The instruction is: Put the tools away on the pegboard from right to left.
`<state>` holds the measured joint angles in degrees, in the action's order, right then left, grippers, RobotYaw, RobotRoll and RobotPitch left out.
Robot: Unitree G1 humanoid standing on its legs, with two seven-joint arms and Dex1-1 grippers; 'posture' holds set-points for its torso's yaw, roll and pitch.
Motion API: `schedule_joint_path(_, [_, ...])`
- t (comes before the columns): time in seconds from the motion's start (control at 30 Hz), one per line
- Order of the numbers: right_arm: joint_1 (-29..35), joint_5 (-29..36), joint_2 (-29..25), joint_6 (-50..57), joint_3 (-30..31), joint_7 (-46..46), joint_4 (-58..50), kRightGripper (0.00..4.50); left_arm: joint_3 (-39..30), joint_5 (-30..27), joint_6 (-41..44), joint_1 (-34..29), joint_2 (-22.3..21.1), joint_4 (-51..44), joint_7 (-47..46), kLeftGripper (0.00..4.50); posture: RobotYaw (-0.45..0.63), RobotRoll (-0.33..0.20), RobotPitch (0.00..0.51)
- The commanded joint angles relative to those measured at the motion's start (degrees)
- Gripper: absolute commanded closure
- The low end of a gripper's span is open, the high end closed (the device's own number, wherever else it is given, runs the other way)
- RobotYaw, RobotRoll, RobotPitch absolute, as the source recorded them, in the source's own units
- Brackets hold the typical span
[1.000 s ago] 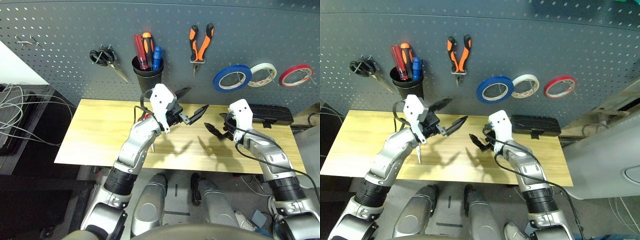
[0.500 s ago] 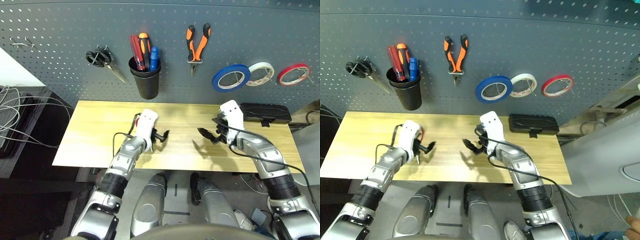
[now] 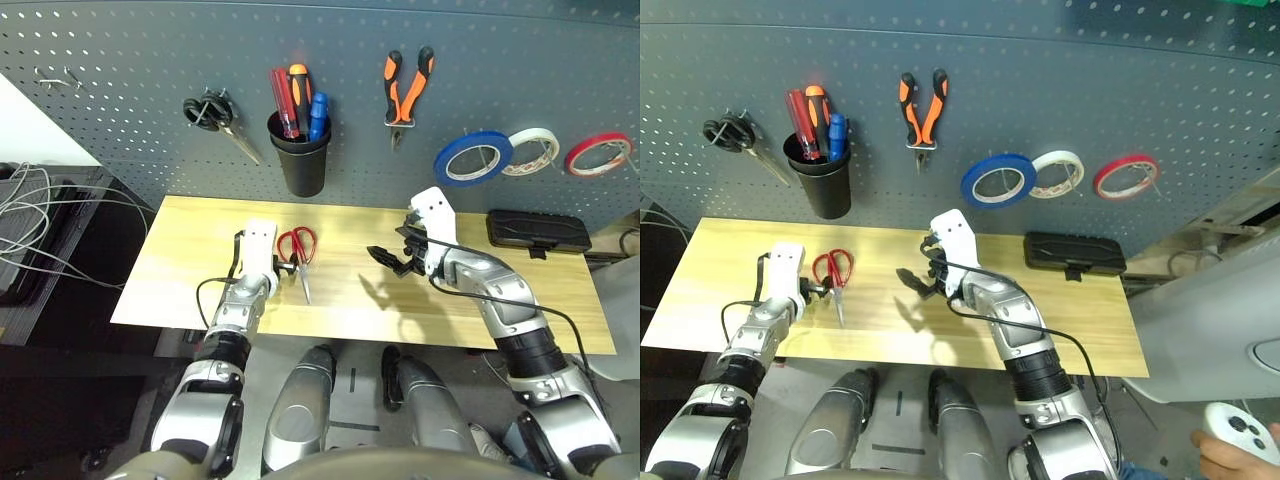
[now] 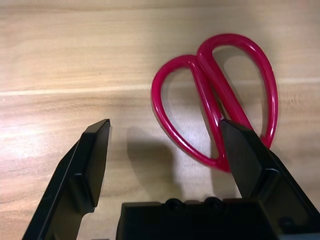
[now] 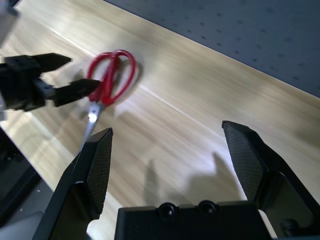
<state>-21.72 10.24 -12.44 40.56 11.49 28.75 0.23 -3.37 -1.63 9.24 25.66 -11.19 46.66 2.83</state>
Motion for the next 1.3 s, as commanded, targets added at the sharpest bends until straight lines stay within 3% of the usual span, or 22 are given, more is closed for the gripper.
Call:
schedule_joint_path(0.03, [1.46,-0.07,0.23,1.48,0.89,-0.61,-2.05,0.0,-0.84,0.33,1.45,-0.24,0.98,6.99,-1.85,0.03,0.12,0.0,0.257])
schedule_joint_path(0.13, [2.02,0.04,0.24,2.01,0.88,-0.87,-2.89,0.0,-2.13,-0.5,2.23,1.05,1.48,11.11,-2.2,0.03,0.12,0.0,0.257])
schedule_joint_path(0.23, [2.24,-0.04,-0.03,2.11,0.76,-0.93,-2.94,0.0,-2.5,-0.46,3.19,2.03,1.63,13.86,-1.74,0.66,0.11,0.0,0.257])
schedule_joint_path(0.57, [1.75,-0.22,-0.64,1.57,0.76,-0.77,-2.16,0.0,-6.87,-3.56,3.46,3.03,1.61,19.07,-3.32,4.04,0.12,0.0,0.257])
schedule_joint_path(0.63, [1.6,-0.28,-0.68,1.39,0.82,-0.7,-1.97,0.0,-6.38,-3.58,5.71,2.69,2.0,19.49,-1.38,4.46,0.12,0.0,0.257])
schedule_joint_path(0.8, [1.01,-0.38,-0.82,0.98,0.61,-0.68,-1.12,0.0,-4.97,-2.91,10.73,1.36,3.09,19.14,2.28,4.46,0.12,0.0,0.256])
schedule_joint_path(0.97, [0.0,-0.07,-0.92,0.7,-0.2,-0.92,-1.28,0.0,-5.11,-2.45,8.15,0.28,2.57,16.52,2.01,4.46,0.12,0.0,0.255])
schedule_joint_path(1.3, [-0.53,0.04,-1.57,0.73,-0.29,-0.36,-1.26,0.0,-6.38,-3.77,6.8,-4.85,0.81,-3.65,1.48,4.46,0.14,0.0,0.253])
